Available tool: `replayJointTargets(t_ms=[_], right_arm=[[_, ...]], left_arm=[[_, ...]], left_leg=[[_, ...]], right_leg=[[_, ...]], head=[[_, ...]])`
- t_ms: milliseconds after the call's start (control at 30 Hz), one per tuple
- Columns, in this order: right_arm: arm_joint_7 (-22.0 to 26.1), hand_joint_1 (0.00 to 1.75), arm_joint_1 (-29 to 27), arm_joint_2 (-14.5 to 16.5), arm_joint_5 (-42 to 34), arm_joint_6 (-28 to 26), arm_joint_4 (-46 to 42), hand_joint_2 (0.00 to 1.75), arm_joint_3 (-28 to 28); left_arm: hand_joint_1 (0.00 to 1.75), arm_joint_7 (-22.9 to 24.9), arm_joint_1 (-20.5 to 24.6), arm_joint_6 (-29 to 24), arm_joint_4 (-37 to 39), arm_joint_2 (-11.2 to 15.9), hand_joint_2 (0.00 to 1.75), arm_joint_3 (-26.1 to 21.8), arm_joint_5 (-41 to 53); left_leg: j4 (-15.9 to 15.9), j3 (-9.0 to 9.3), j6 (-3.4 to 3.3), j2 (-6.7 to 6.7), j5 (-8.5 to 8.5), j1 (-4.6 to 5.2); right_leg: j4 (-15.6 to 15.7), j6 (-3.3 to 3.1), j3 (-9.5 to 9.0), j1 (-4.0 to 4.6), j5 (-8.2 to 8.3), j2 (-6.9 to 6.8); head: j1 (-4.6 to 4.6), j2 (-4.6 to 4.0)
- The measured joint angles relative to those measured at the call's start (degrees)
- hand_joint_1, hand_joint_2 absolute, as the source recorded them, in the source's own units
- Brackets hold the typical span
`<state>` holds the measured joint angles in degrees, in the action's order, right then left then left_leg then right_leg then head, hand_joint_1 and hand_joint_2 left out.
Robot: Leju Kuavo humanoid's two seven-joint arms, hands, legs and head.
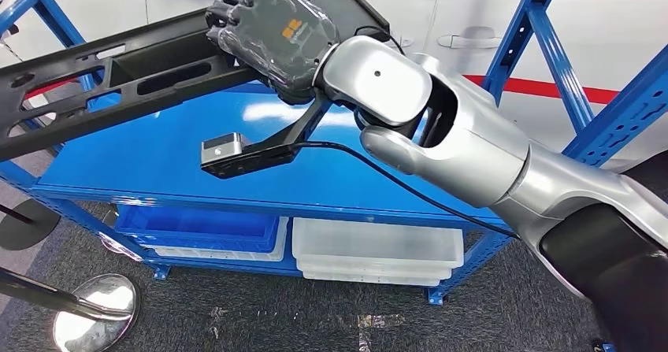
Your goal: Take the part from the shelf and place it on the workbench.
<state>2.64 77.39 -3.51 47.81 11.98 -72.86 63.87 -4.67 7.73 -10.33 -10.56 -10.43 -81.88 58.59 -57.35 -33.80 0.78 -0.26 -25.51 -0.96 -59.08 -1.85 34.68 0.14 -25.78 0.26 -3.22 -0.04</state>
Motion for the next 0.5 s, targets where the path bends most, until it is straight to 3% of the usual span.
replayJointTargets(t_ms=[500], right_arm=[[-2.00, 1.75, -0.43, -3.28, -11.35, 0.34, -2.10, 1.75, -3.34]], left_arm=[[0.00, -0.43, -0.04, 0.13, 0.00, 0.02, 1.75, 0.02, 0.61]], left_leg=[[0.00, -0.01, 0.00, 0.00, 0.00, 0.00]], right_leg=[[0.00, 0.00, 0.00, -0.01, 0.00, 0.00]], head=[[0.00, 0.00]])
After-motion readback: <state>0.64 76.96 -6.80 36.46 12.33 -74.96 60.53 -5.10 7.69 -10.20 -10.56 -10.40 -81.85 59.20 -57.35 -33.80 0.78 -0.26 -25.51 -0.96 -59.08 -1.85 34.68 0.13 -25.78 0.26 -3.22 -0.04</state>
